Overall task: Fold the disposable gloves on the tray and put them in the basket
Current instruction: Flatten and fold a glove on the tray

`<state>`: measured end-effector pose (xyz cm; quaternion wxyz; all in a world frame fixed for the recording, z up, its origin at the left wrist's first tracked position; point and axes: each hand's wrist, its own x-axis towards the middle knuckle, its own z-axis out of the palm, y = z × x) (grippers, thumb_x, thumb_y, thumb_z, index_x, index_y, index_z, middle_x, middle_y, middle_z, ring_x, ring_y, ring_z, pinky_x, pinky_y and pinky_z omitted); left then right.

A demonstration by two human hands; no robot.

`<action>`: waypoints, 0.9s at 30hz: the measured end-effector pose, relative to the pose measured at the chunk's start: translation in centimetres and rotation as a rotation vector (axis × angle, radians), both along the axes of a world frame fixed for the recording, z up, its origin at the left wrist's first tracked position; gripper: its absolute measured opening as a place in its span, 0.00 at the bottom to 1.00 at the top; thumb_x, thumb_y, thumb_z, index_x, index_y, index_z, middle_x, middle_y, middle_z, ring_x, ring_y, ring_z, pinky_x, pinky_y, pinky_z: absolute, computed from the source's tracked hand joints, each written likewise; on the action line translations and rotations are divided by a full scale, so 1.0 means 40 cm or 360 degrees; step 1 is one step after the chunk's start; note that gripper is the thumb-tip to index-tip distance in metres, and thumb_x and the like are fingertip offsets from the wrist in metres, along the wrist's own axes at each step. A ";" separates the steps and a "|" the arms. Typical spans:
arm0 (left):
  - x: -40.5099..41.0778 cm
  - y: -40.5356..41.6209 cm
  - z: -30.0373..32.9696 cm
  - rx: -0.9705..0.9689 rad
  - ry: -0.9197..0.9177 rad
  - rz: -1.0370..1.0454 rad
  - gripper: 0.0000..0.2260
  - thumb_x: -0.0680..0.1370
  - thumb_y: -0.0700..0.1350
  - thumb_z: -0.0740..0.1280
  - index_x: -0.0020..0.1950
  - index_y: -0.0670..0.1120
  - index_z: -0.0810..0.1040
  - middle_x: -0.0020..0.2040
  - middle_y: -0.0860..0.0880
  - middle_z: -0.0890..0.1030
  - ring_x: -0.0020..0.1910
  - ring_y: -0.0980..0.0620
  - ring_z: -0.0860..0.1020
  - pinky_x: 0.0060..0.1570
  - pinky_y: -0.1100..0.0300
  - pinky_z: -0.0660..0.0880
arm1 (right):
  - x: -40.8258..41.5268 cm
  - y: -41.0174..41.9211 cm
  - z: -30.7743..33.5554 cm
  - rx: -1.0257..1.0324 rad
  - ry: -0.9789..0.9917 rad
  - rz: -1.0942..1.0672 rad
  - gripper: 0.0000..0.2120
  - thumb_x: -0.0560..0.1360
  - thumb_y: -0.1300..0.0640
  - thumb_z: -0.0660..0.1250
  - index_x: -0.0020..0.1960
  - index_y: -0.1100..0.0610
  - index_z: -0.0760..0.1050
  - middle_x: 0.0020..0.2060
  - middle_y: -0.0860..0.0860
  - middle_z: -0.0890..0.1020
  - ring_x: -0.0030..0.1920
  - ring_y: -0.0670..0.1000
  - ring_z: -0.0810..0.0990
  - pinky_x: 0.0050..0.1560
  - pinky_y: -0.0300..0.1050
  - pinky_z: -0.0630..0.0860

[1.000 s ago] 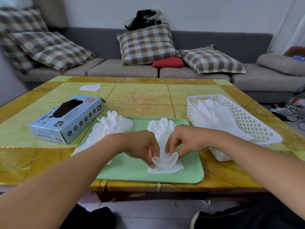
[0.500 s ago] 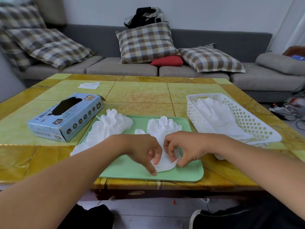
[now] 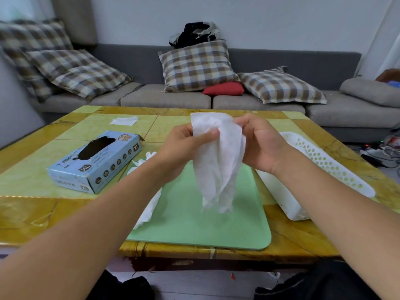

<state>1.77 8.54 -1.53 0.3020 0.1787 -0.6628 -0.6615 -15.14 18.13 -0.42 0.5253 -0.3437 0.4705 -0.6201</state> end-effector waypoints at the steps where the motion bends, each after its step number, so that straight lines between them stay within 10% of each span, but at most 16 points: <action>1: -0.006 0.001 0.013 0.0071 0.0030 0.0052 0.08 0.78 0.43 0.71 0.54 0.40 0.85 0.51 0.43 0.86 0.47 0.48 0.84 0.48 0.55 0.80 | 0.002 -0.005 0.001 -0.0019 -0.0044 -0.0023 0.31 0.68 0.45 0.74 0.64 0.63 0.77 0.58 0.62 0.74 0.57 0.62 0.73 0.63 0.52 0.70; 5: -0.007 -0.017 0.024 0.0045 0.0000 0.0189 0.09 0.77 0.43 0.73 0.55 0.40 0.84 0.51 0.42 0.86 0.50 0.43 0.85 0.53 0.49 0.82 | 0.020 -0.014 -0.010 -0.0004 0.0141 0.0021 0.43 0.65 0.33 0.75 0.69 0.61 0.77 0.60 0.58 0.81 0.59 0.56 0.80 0.61 0.53 0.76; 10: 0.005 -0.021 0.021 -0.0117 -0.0030 0.0135 0.09 0.76 0.39 0.74 0.56 0.41 0.83 0.50 0.42 0.86 0.49 0.43 0.85 0.50 0.49 0.83 | 0.045 -0.016 -0.008 -0.0093 0.0296 -0.0240 0.08 0.76 0.56 0.73 0.53 0.59 0.82 0.47 0.53 0.87 0.46 0.52 0.83 0.47 0.47 0.80; 19: 0.002 -0.030 0.059 -0.0180 0.0039 0.0188 0.10 0.82 0.47 0.67 0.52 0.44 0.85 0.47 0.45 0.87 0.42 0.51 0.84 0.40 0.60 0.80 | 0.034 -0.002 0.033 -0.0268 0.0228 -0.0457 0.16 0.78 0.62 0.69 0.63 0.68 0.78 0.57 0.62 0.84 0.51 0.57 0.84 0.55 0.50 0.82; 27: -0.032 -0.008 0.073 -0.0224 0.0061 0.0118 0.10 0.82 0.45 0.67 0.55 0.42 0.85 0.51 0.43 0.87 0.48 0.47 0.85 0.51 0.54 0.82 | 0.018 0.033 0.051 -0.0219 0.0272 -0.0456 0.16 0.79 0.62 0.68 0.64 0.69 0.78 0.58 0.63 0.83 0.53 0.57 0.84 0.54 0.51 0.82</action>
